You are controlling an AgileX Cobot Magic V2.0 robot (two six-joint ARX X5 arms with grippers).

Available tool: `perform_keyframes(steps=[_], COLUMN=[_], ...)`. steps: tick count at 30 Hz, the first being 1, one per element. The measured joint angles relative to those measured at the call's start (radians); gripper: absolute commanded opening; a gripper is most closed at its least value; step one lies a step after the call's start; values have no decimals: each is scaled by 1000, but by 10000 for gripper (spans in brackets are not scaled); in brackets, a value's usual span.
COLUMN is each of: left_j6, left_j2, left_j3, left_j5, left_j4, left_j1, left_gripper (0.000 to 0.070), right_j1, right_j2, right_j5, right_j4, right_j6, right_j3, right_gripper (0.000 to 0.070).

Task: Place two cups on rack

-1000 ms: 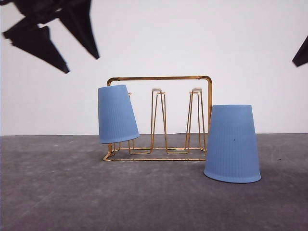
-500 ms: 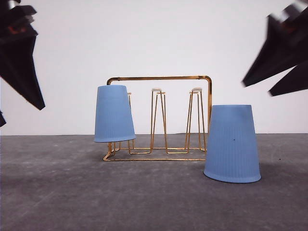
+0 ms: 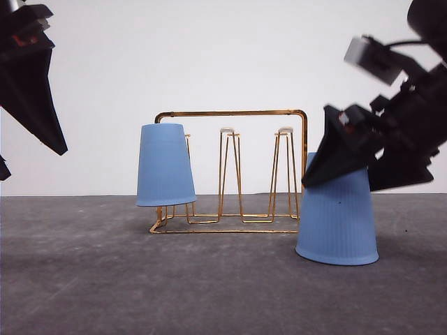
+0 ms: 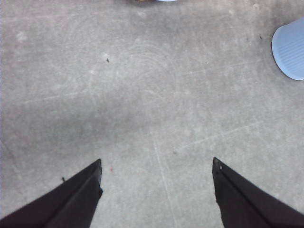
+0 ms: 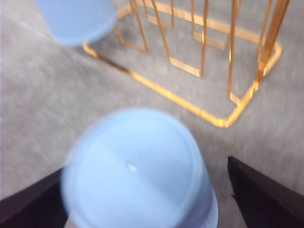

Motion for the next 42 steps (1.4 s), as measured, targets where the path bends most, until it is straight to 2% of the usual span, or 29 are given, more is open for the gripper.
perform_keyframes(steps=[2, 6, 10, 15, 19, 24, 35, 42], left_j6=[0, 0, 0, 0, 0, 1, 1, 0], left_j2=[0, 0, 0, 0, 0, 0, 0, 0], left_j3=[0, 0, 0, 0, 0, 0, 0, 0], left_j5=[0, -3, -3, -3, -3, -3, -3, -3], left_j4=[0, 13, 27, 37, 55, 57, 65, 65], left_j1=[0, 0, 0, 0, 0, 0, 0, 0], left_gripper=[426, 426, 426, 426, 426, 426, 426, 426], right_j1=[0, 0, 0, 0, 0, 0, 7, 40], right_j2=[2, -21, -74, -124, -125, -122, 29, 146], right_j5=[-4, -3, 7, 69, 76, 76, 118, 117], right_j4=[-6, -48, -234, -517, -640, -554, -263, -238], right_j6=[1, 0, 2, 2, 2, 2, 2, -1], right_j3=[0, 7, 70, 269, 417, 516, 525, 525], right_gripper=[393, 386, 387, 387, 387, 387, 387, 387])
